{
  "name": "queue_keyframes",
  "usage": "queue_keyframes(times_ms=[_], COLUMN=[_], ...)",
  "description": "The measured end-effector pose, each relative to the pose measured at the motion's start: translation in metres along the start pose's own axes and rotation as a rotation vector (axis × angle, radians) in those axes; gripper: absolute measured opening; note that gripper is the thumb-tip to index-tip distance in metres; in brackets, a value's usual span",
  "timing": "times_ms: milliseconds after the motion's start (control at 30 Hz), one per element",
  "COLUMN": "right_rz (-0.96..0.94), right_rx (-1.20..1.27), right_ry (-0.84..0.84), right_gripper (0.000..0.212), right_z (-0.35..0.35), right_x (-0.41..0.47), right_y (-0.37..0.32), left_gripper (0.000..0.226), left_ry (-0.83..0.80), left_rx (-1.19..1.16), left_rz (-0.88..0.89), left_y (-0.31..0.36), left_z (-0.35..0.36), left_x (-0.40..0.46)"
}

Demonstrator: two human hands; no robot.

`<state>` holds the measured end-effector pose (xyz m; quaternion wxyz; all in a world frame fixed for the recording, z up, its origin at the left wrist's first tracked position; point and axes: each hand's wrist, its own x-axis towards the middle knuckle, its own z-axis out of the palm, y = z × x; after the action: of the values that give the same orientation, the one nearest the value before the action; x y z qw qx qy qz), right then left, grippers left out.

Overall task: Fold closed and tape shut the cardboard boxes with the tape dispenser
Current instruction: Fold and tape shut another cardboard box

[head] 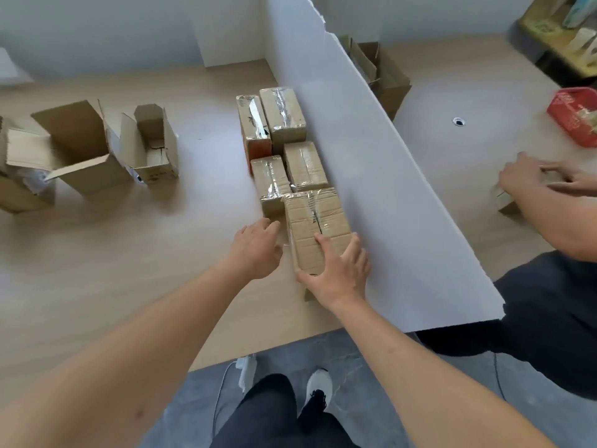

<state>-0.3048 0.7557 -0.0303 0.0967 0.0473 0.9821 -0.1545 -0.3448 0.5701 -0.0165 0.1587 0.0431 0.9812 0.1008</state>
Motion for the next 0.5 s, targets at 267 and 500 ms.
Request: queue_keyframes(times_ms=[267,500], right_rz=[0.028,0.014], right_rx=[0.006,-0.092], right_ry=[-0.094,-0.073], right_gripper=[0.088,0.088], right_z=[0.008,0.025], right_x=[0.023,0.04], right_y=[0.001,0.012], left_gripper=[0.046,0.048], left_ry=[-0.064,-0.072], left_rx=[-0.04,-0.07], left_rz=[-0.036,-0.008], left_y=[0.001,-0.005], left_z=[0.021,0.033], left_x=[0.023,0.038])
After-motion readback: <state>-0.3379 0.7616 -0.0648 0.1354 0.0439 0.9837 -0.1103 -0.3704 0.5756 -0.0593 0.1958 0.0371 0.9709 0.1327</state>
